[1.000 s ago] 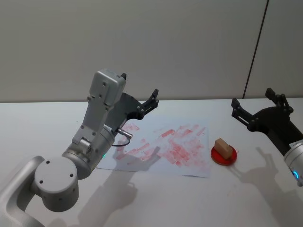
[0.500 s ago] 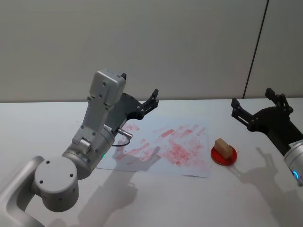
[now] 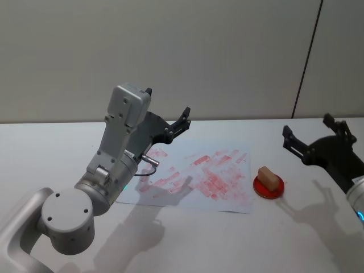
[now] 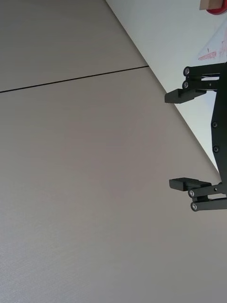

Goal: Use the one hand to pick up the stamp and affix it onto the A4 paper.

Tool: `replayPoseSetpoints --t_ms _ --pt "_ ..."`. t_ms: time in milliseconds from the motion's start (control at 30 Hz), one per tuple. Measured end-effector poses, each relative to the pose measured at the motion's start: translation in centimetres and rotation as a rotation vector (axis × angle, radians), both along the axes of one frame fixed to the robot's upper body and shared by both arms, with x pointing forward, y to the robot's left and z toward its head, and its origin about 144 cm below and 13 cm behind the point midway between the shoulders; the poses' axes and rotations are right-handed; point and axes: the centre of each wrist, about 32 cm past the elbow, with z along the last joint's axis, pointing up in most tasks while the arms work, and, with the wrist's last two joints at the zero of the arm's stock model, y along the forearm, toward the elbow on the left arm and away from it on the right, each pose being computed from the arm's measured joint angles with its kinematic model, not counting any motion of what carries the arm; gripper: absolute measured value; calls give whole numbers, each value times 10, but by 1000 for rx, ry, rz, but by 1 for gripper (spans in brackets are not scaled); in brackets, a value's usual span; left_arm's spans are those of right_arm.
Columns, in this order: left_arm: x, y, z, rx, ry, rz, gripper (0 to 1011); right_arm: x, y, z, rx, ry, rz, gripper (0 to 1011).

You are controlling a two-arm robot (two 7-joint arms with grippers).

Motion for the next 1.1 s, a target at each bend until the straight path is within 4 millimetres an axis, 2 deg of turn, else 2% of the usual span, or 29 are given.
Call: replayPoseSetpoints --t_ms 467,1100 --pt "0 0 0 0 0 0 1001 -3 -9 -8 -81 156 -11 1001" --pt "0 0 0 0 0 0 1001 25 6 -29 -187 324 72 1001"
